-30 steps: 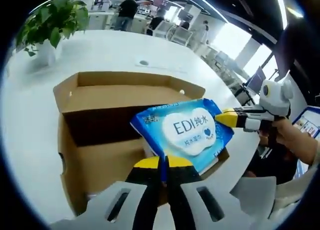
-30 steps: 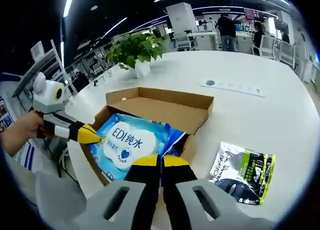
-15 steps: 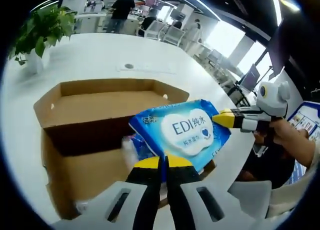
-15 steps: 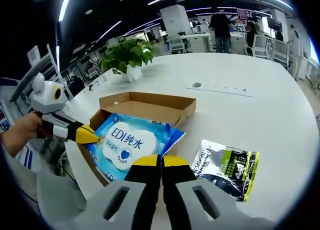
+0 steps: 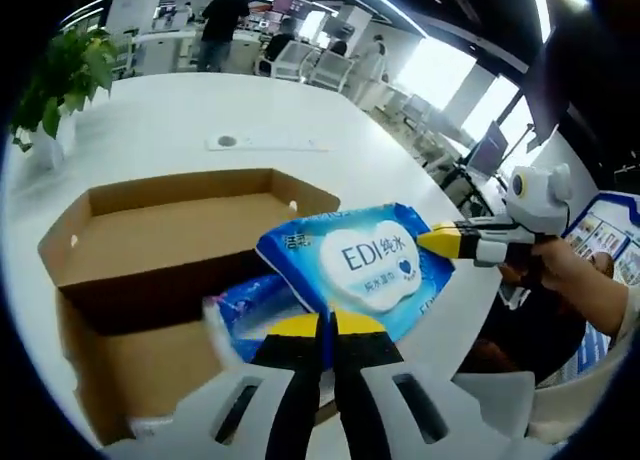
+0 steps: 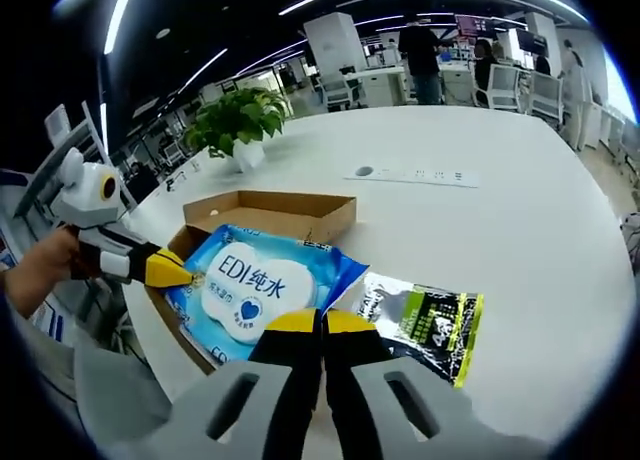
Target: Operate the shoe box by opening the lid, removing the specified soft item, and placing it in the target area until the item is outside and the box remains undamaged.
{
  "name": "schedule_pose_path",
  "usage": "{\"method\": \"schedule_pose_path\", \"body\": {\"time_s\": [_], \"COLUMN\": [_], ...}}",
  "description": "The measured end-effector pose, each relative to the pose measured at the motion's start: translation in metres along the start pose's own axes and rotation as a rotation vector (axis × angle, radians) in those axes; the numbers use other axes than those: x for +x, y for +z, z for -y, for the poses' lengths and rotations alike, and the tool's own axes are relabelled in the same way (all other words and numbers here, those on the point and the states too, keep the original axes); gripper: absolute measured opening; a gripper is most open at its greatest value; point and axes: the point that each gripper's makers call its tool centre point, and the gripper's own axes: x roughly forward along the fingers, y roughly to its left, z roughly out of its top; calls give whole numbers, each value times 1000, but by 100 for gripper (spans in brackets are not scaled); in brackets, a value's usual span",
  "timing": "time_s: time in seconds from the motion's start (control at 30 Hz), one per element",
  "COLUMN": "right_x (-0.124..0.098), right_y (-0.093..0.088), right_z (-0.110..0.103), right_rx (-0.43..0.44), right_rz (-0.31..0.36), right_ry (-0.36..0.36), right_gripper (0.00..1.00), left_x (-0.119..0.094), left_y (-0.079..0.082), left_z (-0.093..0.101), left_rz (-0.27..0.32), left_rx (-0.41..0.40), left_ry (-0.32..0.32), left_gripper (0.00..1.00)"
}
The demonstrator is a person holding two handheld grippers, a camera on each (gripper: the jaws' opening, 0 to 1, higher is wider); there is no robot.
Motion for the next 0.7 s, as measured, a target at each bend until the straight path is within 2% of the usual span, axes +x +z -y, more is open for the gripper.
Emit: {"method": "schedule_pose_path", "body": {"time_s": [0.57, 0.7], "right_x": [-29, -32], "right_y": [0, -2], "right_z": [52, 66], "right_rx": [16, 42], "right_rz": [3, 0], "right_ry": [-53, -66], "right_gripper": [0, 0], "left_x": [36, 45], "left_y": [14, 16], "left_z": [48, 56], "left_rz": [-22, -29], "left_rx": [79, 93], "left_ry": [-34, -43], "left_gripper": [0, 0]}}
